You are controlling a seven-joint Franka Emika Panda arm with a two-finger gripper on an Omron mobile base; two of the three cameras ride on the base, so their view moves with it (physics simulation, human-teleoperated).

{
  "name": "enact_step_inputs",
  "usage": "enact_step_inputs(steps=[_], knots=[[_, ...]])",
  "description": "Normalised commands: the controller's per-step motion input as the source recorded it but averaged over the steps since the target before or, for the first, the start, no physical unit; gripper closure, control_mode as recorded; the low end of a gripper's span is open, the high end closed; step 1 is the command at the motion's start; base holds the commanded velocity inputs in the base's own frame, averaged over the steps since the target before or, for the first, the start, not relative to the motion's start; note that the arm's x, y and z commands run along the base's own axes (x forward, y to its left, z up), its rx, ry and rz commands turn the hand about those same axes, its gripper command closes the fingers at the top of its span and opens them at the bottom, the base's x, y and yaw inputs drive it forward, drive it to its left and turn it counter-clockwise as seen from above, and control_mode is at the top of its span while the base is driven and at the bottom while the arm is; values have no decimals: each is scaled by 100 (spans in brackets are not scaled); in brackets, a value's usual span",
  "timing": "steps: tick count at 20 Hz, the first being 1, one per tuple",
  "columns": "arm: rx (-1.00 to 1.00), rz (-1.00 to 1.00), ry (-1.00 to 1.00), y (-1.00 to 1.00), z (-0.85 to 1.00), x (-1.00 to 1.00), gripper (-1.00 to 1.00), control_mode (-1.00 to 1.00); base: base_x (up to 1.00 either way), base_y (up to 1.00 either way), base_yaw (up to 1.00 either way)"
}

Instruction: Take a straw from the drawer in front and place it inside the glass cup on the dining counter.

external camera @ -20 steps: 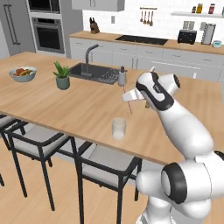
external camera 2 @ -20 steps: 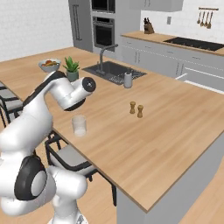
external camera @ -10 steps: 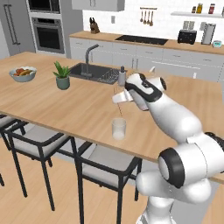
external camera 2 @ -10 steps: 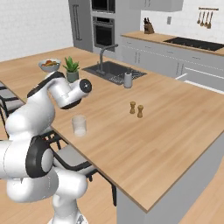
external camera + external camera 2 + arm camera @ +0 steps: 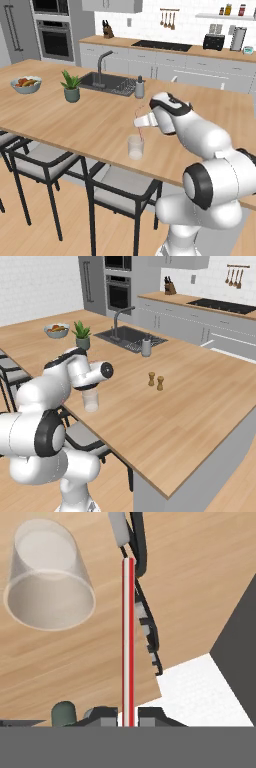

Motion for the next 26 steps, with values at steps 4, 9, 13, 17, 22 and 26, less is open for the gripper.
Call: enact_step_inputs(steps=[4, 9, 13, 17, 22, 26], knots=[[0, 0, 0, 0, -30, 16, 100, -100, 0, 0, 0], [0, 0, 0, 0, -6, 37, 100, -100, 0, 0, 0], [0, 0, 0, 0, -21, 33, 100, -100, 0, 0, 0], [0, 0, -2, 0, -39, 16, 100, -100, 0, 0, 0], [0, 0, -5, 0, -37, 19, 100, -100, 0, 0, 0], [0, 0, -2, 0, -36, 17, 100, -100, 0, 0, 0]])
